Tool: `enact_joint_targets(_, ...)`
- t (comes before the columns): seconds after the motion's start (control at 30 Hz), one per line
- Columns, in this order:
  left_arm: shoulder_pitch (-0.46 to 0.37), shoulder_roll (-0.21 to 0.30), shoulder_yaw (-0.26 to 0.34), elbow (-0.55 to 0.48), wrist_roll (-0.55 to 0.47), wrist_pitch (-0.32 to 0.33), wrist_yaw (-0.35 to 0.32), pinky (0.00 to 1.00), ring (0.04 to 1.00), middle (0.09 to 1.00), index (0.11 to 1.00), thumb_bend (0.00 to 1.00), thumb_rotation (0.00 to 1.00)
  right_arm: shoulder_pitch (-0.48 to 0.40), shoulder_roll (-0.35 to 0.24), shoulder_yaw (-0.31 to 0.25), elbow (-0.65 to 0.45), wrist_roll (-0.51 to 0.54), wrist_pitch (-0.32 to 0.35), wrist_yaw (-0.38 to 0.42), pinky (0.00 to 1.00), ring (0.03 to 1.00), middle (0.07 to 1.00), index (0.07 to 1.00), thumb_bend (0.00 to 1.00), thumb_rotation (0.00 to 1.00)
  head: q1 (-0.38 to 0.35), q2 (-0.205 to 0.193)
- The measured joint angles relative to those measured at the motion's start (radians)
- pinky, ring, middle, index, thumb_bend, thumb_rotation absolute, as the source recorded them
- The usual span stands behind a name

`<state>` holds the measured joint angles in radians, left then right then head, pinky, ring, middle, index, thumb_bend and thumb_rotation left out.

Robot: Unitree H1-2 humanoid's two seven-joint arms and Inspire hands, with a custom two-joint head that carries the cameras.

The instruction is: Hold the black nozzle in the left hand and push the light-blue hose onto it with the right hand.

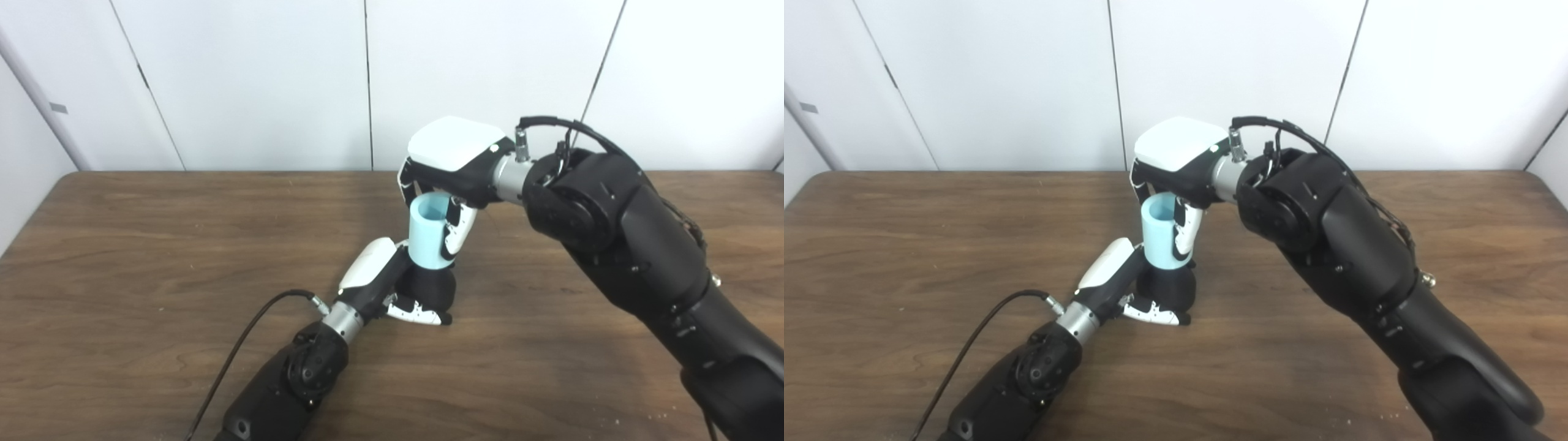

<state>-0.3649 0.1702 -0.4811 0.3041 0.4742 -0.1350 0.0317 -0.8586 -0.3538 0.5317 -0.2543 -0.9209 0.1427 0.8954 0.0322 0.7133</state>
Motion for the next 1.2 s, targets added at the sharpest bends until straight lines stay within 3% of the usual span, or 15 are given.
enact_joint_targets(0.17,0.000,-0.001,-0.001,-0.002,0.000,0.000,-0.002,0.84,0.864,0.783,0.496,0.51,0.10,0.071,-0.011,0.007,-0.004,-0.024,-0.073,-0.064,0.55,0.583,0.648,0.686,0.90,0.53,0.000,0.002)
enact_joint_targets(0.3,0.000,-0.002,-0.002,-0.002,0.000,0.000,-0.002,0.84,0.866,0.784,0.496,0.51,0.10,0.099,-0.017,0.000,-0.012,-0.053,-0.118,-0.127,0.77,0.772,0.759,0.753,0.93,0.54,0.000,0.002)
enact_joint_targets(0.47,-0.001,-0.003,-0.002,-0.002,0.000,0.000,-0.003,0.84,0.867,0.784,0.496,0.51,0.10,0.141,-0.021,-0.011,-0.018,-0.081,-0.158,-0.196,0.84,0.830,0.820,0.785,0.94,0.57,0.002,0.003)
enact_joint_targets(0.67,-0.001,-0.003,-0.003,-0.002,0.000,0.000,-0.004,0.84,0.869,0.784,0.496,0.51,0.10,0.149,-0.021,-0.019,-0.018,-0.092,-0.189,-0.206,0.88,0.853,0.851,0.796,0.93,0.58,0.000,0.005)
enact_joint_targets(1.2,-0.001,-0.003,-0.004,-0.003,0.000,0.000,-0.005,0.84,0.870,0.787,0.496,0.51,0.10,0.160,-0.019,-0.030,-0.021,-0.085,-0.191,-0.206,0.97,0.898,0.873,0.804,0.91,0.59,0.002,0.006)
